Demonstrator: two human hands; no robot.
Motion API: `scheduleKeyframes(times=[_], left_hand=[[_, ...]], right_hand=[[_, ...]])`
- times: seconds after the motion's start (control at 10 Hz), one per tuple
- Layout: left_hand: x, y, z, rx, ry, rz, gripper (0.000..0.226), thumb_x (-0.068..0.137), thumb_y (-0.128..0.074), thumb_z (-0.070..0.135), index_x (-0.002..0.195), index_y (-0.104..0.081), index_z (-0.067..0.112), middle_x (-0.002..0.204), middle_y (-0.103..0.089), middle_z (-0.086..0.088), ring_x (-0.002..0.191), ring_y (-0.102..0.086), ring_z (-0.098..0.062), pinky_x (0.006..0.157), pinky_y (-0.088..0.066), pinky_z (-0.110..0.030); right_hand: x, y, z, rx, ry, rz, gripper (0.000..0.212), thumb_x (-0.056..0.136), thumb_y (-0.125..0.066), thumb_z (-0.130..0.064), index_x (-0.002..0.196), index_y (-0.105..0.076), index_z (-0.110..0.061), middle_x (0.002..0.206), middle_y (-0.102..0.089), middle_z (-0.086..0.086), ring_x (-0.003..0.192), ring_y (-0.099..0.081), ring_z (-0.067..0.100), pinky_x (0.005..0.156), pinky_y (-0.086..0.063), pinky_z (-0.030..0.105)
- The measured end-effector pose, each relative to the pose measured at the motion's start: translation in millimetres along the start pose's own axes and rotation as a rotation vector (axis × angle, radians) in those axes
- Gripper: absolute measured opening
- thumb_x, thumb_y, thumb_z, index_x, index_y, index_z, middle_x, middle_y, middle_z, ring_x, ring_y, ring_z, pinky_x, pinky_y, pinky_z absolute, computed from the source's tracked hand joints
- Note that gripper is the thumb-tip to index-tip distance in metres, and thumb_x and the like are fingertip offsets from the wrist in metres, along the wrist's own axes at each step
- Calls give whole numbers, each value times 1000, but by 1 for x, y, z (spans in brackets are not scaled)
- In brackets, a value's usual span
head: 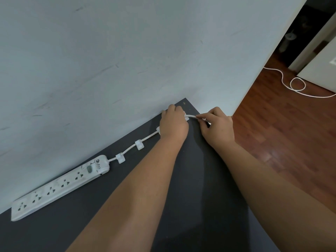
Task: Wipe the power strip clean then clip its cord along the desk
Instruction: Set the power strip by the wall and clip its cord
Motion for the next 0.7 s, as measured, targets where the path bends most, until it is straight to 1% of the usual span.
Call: scheduleKeyframes(times=[0.1, 0.2, 0.3, 0.4, 0.5, 0.6, 0.7], left_hand=[[-8, -6, -6, -47, -56, 85, 23, 99, -40, 13, 107, -61, 10, 112, -56, -7, 99, -49, -29, 84, -35, -30], [-14, -9, -14, -139, -84, 139, 22, 98, -45, 16, 108, -65, 12, 111, -59, -5, 101, -51, -26, 95, -37, -31], [-21, -8, -16, -145, -87, 112, 30, 98, -46, 15, 123, -61, 13, 124, -57, -4, 115, -48, -28, 101, -37, -36], [-39, -4, -21, -24, -120, 67, 42, 98, -45, 21, 140, -46, 15, 146, -42, 0, 138, -31, -25, 116, -20, -47], [-81, 3, -30, -31, -134, 52, 48, 96, -46, 24, 143, -41, 18, 150, -38, 5, 144, -22, -21, 119, -13, -51], [-141, 16, -42, -127, -147, 85, 44, 94, -50, 23, 137, -49, 22, 144, -45, 8, 142, -25, -19, 115, -25, -50], [-229, 30, -57, -235, -119, 81, 37, 92, -51, 29, 129, -54, 34, 139, -45, 18, 141, -24, -10, 114, -25, -32]], right_hand=[[5, -5, 3, -7, -52, -9, 16, 87, -62, -23, 96, -74, -29, 86, -56, 0, 79, -56, 20, 78, -28, 31], [7, -7, 6, -45, -68, 0, 15, 88, -59, -27, 97, -71, -33, 91, -55, 0, 89, -53, 21, 80, -24, 30], [7, -7, 3, -142, -44, 4, 17, 90, -56, -26, 100, -69, -30, 100, -58, 1, 100, -49, 26, 83, -27, 33], [7, -7, 0, -176, -51, 13, 20, 89, -54, -24, 104, -67, -27, 107, -58, 2, 105, -47, 28, 85, -30, 36], [6, -4, 0, -155, -77, 34, 22, 87, -53, -20, 104, -66, -26, 107, -59, 2, 104, -46, 29, 84, -31, 38], [5, -3, -7, -101, -54, 24, 22, 86, -53, -17, 101, -68, -23, 105, -61, 3, 102, -48, 30, 81, -33, 37], [-1, 11, -10, 14, -80, 31, 22, 87, -53, -14, 99, -69, -22, 105, -61, 3, 104, -47, 30, 85, -36, 37]])
Point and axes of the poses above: each hand's wrist, its own x-axis towards the middle knuckle, its own y-axis out of the back of the hand, z = x × y, the point moved 1 cm from there along x, towards the middle knuckle
